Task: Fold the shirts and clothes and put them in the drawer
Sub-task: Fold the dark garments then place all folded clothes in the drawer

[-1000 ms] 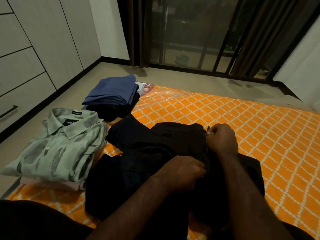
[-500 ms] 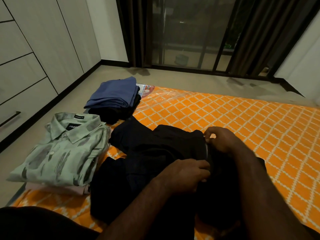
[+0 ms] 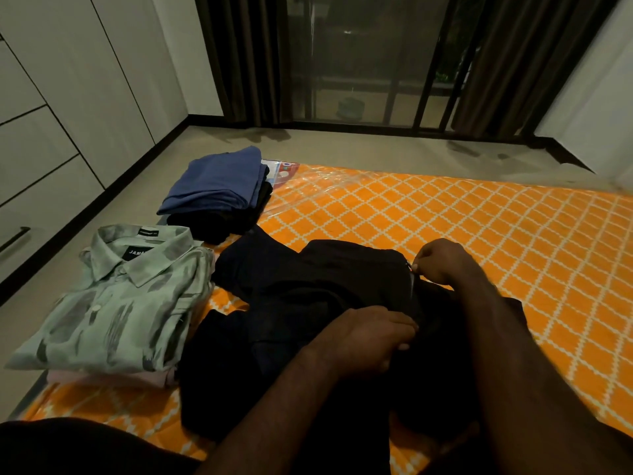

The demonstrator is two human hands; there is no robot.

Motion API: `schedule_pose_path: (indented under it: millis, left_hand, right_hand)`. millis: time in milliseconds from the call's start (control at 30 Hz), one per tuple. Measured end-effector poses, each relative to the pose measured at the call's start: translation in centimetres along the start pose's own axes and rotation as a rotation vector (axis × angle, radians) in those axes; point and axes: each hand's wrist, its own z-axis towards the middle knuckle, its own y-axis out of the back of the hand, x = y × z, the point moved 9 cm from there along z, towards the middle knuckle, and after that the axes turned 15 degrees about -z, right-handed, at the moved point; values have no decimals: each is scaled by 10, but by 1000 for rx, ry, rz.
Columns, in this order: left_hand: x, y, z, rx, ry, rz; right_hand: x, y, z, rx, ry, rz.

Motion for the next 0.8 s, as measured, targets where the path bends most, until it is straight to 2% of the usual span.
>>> schedule_pose_path:
  millis: [233, 433, 533, 700, 800]
  left_hand:
    - [-2, 2, 1, -15, -24, 10]
    - [-3, 3, 2, 2, 11, 81]
    - [-2, 4, 5, 28, 33, 87]
    - [-2, -4, 5, 139, 104, 127]
    - [-8, -2, 2, 163, 147, 201]
  right_hand:
    - [-1, -5, 1, -46, -116, 64]
    - [-16, -13, -11, 184, -216, 619]
    - [-16, -8, -29, 219, -205, 857]
    - [-25, 9, -50, 52, -237, 1113]
    - [-31, 12, -63, -106, -318, 979]
